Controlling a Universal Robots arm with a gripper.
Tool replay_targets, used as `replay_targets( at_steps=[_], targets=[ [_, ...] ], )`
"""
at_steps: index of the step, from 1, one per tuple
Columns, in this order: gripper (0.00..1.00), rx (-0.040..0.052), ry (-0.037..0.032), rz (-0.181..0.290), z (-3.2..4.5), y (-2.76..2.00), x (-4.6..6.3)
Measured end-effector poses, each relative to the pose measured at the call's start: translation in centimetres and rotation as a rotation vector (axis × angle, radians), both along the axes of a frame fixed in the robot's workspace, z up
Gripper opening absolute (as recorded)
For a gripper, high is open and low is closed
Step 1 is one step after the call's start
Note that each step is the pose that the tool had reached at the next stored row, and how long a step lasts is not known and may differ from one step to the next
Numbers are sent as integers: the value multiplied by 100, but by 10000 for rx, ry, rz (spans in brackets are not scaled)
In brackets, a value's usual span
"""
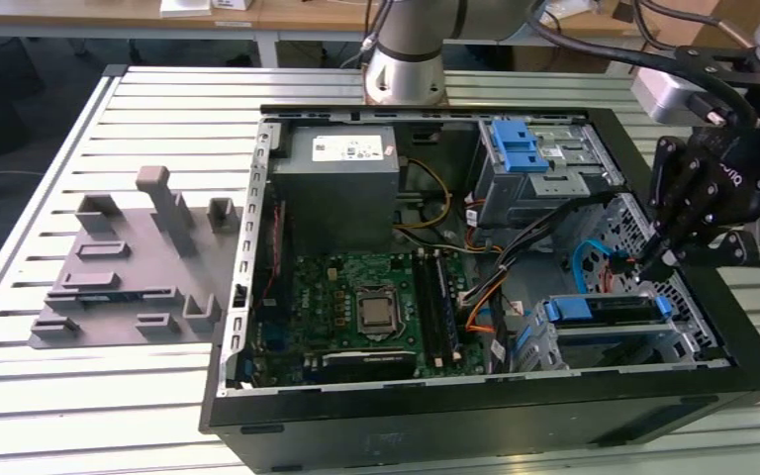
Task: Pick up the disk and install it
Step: 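Insert the first disk wire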
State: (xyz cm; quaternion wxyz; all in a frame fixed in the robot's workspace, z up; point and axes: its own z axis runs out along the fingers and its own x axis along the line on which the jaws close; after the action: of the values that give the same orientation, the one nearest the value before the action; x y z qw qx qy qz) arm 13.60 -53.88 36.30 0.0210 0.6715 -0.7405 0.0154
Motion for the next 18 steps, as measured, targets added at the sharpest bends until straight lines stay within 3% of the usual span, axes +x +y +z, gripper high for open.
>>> replay_targets(
  at_steps=[7, 14, 16, 18],
  targets=[
    [16, 10, -21, 286, -24, -61, -13],
    [16, 36, -82, 839, -72, -67, -23],
    [16, 107, -130, 879, -82, -68, -39],
    [16, 246, -183, 901, -91, -67, -56]
  ],
)
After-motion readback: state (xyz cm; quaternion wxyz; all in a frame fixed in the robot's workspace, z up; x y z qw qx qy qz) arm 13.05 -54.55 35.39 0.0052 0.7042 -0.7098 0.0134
